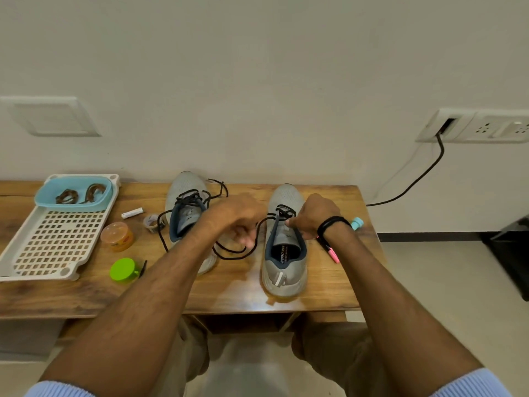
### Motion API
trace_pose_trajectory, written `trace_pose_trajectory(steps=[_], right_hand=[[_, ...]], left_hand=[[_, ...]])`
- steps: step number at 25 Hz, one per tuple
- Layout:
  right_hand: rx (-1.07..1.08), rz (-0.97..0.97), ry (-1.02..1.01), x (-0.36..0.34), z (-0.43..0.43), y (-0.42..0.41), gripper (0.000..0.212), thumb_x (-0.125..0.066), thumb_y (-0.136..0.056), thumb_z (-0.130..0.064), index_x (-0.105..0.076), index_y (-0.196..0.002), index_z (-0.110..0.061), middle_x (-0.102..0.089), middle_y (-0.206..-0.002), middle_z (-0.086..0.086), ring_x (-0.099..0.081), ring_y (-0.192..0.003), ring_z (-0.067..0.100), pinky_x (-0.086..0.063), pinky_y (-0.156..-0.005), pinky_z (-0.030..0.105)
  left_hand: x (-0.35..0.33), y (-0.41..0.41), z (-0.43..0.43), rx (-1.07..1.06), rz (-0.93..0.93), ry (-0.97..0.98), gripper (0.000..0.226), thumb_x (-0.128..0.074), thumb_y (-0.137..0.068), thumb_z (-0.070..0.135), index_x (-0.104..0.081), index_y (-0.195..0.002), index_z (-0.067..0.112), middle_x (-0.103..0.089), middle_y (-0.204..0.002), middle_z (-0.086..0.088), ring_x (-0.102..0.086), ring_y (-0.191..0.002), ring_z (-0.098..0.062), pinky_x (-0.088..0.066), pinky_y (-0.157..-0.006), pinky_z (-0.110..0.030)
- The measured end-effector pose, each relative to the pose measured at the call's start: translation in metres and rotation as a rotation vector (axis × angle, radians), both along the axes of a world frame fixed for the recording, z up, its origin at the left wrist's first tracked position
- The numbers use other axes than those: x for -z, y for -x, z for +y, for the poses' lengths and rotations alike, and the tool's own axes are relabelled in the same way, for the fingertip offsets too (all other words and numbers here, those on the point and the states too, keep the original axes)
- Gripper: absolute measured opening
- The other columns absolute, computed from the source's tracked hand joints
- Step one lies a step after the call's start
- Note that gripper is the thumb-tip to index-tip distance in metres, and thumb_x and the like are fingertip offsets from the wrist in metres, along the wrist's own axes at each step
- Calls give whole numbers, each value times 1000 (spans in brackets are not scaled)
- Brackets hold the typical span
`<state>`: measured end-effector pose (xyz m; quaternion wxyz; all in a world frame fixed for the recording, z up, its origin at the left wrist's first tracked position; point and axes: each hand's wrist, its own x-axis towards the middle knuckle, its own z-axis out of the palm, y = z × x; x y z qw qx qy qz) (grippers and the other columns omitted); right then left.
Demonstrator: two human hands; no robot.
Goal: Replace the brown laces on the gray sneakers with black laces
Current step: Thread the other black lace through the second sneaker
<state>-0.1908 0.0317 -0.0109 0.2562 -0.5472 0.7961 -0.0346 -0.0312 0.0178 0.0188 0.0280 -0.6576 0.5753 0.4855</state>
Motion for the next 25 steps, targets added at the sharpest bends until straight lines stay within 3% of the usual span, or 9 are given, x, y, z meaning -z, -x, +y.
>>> trace_pose_trajectory(steps=[2,4,8,11,13,16,19,23,25], right_hand=[[-3,3,-2,-2,-1,0,36,-77,-80,-38,-67,-101,-10,-72,-89,5,-68,-77,19,-54,-60,29],[-13,12,-3,0,-2,1,33,-75,-82,-34,-67,-102,-10,-73,-91,6,-70,-82,20,-59,-73,33],[-31,38,16,1,-1,-2,34,-73,-83,-36,-67,-102,-9,-72,-94,7,-67,-83,21,-54,-70,30],[-78,102,16,4,1,-8,39,-72,-84,-37,-62,-108,-7,-67,-106,9,-63,-96,25,-47,-71,30],[-105,169,26,6,4,-11,40,-70,-86,-35,-60,-112,-7,-66,-113,10,-62,-105,27,-48,-76,31],[-60,177,57,5,5,-8,37,-68,-88,-30,-58,-114,-5,-65,-117,12,-61,-110,28,-49,-82,32],[-28,147,53,3,4,-7,36,-69,-87,-27,-59,-112,-4,-65,-115,13,-61,-109,29,-49,-82,33],[-36,150,55,4,5,-9,37,-69,-88,-27,-58,-114,-3,-65,-117,13,-61,-111,29,-49,-83,33],[-35,176,66,3,6,-6,36,-68,-88,-27,-59,-113,-3,-65,-116,14,-61,-110,30,-48,-82,33]], left_hand=[[5,-5,4,144,-277,90,27,-46,-97,15,-63,-91,-5,-71,-73,-14,-64,-53,-20,-52,-50,-26],[20,-4,-7,225,-380,429,16,-49,-93,11,-60,-97,1,-69,-94,-13,-65,-77,-24,-50,-64,-30],[45,5,-23,169,-108,633,23,-52,-98,12,-65,-116,6,-67,-117,-11,-61,-109,-26,-48,-90,-34],[63,10,-22,200,-51,565,18,-62,-96,23,-71,-106,12,-69,-112,-4,-63,-105,-21,-51,-89,-33],[65,12,-19,196,-73,582,11,-64,-92,18,-71,-87,12,-68,-94,-4,-65,-93,-22,-49,-72,-30],[61,11,-18,123,-141,608,27,-55,-83,10,-47,-58,12,-52,-62,-11,-62,-69,-32,-46,-55,-41],[61,8,-18,106,-179,624,31,-55,-85,17,-43,-56,13,-56,-66,-15,-58,-63,-30,-42,-52,-34],[62,2,-20,145,-204,583,38,-58,-87,26,-40,-55,16,-40,-55,2,-36,-47,-14,-43,-49,-32],[52,-5,-22,126,-178,502,32,-60,-83,27,-46,-57,15,-45,-56,2,-41,-49,-13,-44,-51,-30]])
